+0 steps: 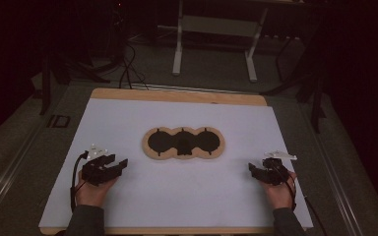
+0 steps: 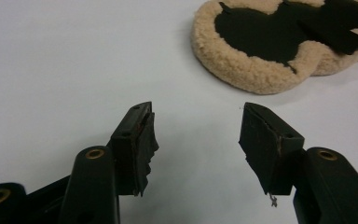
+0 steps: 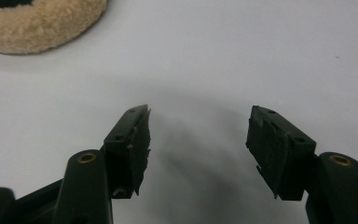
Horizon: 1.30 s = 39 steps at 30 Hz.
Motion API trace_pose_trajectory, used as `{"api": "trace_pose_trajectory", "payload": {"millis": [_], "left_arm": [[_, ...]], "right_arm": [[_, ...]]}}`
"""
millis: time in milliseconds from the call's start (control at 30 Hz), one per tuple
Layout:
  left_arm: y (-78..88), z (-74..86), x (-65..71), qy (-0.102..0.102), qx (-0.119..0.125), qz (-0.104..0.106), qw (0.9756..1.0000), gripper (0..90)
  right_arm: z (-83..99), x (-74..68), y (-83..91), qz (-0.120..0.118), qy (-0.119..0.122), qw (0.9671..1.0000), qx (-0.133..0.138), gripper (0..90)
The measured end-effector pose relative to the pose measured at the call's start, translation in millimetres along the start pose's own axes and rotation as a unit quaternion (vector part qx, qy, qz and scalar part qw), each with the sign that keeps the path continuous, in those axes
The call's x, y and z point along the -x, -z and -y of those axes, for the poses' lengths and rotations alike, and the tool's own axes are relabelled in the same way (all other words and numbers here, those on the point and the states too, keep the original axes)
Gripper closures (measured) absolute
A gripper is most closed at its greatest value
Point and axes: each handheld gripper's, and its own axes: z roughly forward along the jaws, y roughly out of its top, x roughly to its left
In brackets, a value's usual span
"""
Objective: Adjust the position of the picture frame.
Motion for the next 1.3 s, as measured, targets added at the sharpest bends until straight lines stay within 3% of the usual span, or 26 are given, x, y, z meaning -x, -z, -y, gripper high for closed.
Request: {"api": "trace_pose_trajectory", "payload": {"millis": [300, 400, 633, 700, 1000, 1300], "left_arm": [[-1.4, -1.9, -0.2, -0.001, -0.003, -0.006, 1.0000, 50.7], [0.0, -4.7, 2.3, -0.009, -0.001, -0.009, 0.9999, 50.7], [-0.1, -11.3, 9.8, -0.018, 0.002, 0.003, 0.9998, 52.8], [-0.7, -12.6, 10.4, -0.010, 0.005, 0.006, 0.9999, 53.5], [-6.3, -20.2, 11.8, -0.009, 0.002, 0.002, 1.0000, 55.3], [-17.2, -25.7, 12.0, -0.012, -0.005, 0.010, 0.9999, 59.6]], "right_arm": [[-13.7, -9.2, 3.2, -0.021, 0.006, 0.9997, 0.012, 39.6], [-16.5, -10.3, 4.2, -0.027, 0.006, 0.9995, 0.013, 40.0], [-29.1, -17.8, 2.7, -0.059, -0.004, 0.9979, 0.024, 40.9], [-32.3, -20.3, 0.7, -0.065, -0.005, 0.9975, 0.025, 40.9], [-43.0, -31.9, -10.1, -0.070, 0.000, 0.9973, 0.023, 41.1], [-51.6, -32.4, -14.7, -0.078, -0.005, 0.9965, 0.029, 40.5]]}}
